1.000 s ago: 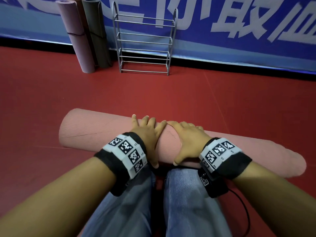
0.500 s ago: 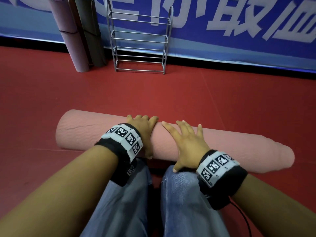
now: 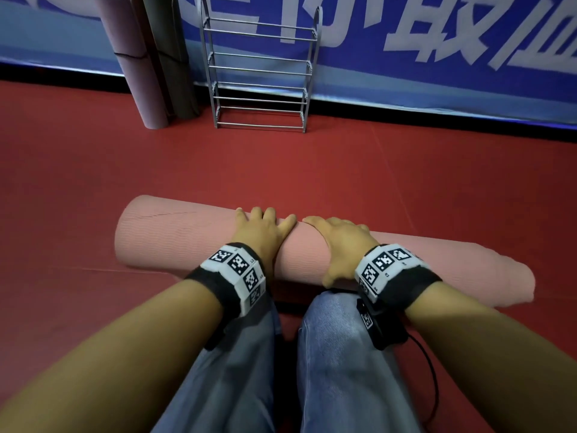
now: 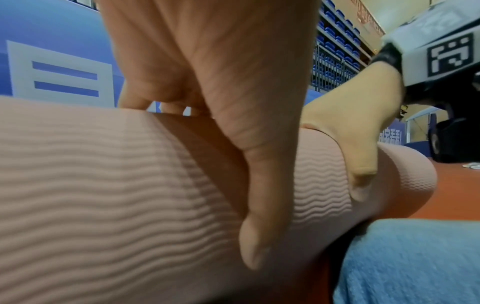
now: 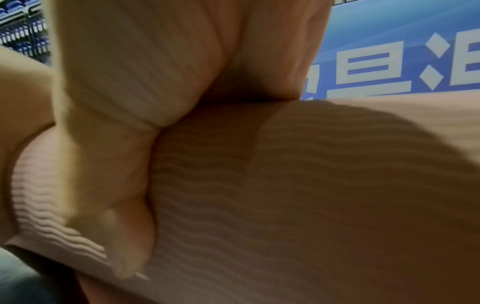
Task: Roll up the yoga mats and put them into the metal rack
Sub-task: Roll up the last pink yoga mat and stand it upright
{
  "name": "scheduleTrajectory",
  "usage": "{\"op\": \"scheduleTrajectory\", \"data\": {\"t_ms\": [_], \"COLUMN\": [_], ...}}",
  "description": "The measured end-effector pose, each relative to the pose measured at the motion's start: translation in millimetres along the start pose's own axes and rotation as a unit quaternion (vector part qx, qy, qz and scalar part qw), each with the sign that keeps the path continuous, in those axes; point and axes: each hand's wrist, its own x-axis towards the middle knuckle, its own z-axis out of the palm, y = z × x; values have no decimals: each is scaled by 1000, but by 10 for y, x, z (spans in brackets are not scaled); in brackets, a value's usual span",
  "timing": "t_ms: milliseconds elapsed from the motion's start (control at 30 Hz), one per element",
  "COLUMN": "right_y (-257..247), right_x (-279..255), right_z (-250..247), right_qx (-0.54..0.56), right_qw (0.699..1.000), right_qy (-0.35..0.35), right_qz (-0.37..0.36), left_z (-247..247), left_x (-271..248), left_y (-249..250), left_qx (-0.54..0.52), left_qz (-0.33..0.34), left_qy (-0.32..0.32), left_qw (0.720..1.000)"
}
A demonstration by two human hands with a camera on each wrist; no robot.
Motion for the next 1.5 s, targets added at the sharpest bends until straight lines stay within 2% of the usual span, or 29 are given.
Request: {"op": "scheduleTrajectory", "data": {"t_ms": [267, 400, 500, 600, 767, 833, 933, 1033, 1167, 1333, 1500], "right_y": [72, 77, 62, 53, -66, -35, 56, 70, 63, -17, 27], "right_x": [-228, -334, -362, -392, -495, -450, -330, -224, -222, -278, -212], "right_z": [-265, -466, -361, -166, 23, 35, -31, -86, -57, 110, 132], "right_qx": [35, 48, 50, 16, -13, 6, 26, 35, 41, -30, -10], "right_qw": [998, 994, 993, 996, 999, 999, 999, 999, 997, 999, 998], "right_qy": [-27, -64, -80, -44, 30, 32, 21, 3, 20, 36, 53], "right_qz": [-47, -77, -72, -76, -35, -35, -35, -42, -63, -22, -23], "left_z": [-306, -522, -483, -382, -378, -360, -304, -194, -99, -132, -68], "left_x": [-305, -398, -378, -342, -276, -303, -406, -427, -299, -142, -164], "left_y": [-54, -99, -77, -120, -187, -129, 82, 230, 156, 115, 151], "left_qx": [-1, 15, 3, -40, -84, -51, -15, -16, -6, -16, 11], "left_qz": [22, 24, 30, 36, 33, 31, 50, 33, 21, 26, 12], "left_qy": [33, 4, -39, -68, -77, -62, -1, -18, -1, -15, -10], "left_qw": [999, 1000, 999, 996, 993, 996, 999, 999, 1000, 999, 1000]}}
